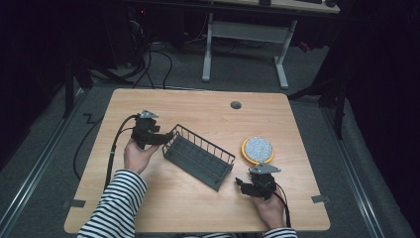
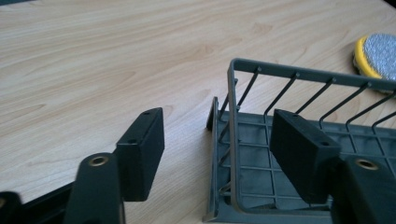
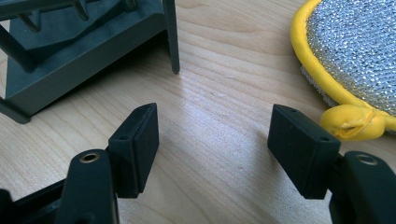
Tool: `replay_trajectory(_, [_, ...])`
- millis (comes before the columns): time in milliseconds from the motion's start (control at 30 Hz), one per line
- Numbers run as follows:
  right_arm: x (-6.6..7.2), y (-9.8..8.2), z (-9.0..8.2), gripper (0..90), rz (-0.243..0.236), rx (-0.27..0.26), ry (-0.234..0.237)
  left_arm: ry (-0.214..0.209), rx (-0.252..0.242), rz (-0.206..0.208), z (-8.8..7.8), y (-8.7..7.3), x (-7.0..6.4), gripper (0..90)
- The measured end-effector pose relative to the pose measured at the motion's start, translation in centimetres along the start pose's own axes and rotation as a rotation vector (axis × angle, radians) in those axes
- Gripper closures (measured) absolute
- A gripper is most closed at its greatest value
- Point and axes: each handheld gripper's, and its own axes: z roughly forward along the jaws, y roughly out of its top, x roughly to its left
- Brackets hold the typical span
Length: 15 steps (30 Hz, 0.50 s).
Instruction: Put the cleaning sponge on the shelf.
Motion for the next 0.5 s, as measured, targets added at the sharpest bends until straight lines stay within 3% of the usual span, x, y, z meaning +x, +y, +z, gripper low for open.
replay_trajectory(200, [0.0, 0.0, 0.0, 33.8, 0.001, 0.0, 0.001, 0.002, -0.032, -0.011, -1.3, -0.6, 0.3, 32.6])
replay_trajectory(500, [0.0, 0.0, 0.0, 33.7, 0.001, 0.0, 0.001, 0.047, -0.083, -0.013, -3.6, -2.3, 1.1, 32.8])
